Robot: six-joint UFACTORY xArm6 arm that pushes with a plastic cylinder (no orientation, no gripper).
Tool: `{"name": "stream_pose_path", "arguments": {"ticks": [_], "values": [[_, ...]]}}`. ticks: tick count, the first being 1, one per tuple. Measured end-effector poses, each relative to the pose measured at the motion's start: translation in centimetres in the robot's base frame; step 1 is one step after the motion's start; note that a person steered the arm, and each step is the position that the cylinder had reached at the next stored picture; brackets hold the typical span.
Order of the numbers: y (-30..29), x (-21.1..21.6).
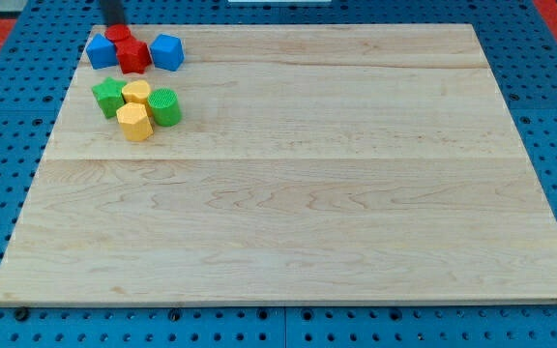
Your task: Slide the triangle to the top left of the green star
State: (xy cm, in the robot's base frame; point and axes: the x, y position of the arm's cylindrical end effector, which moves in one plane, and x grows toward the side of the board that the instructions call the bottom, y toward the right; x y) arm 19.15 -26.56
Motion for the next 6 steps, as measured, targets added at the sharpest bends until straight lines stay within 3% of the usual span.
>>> {"name": "stream_pose_path", "arguments": {"ticks": [2,5,6], "values": [[2.4,5.4],[2.8,10.2],[4.4,8.2]]}}
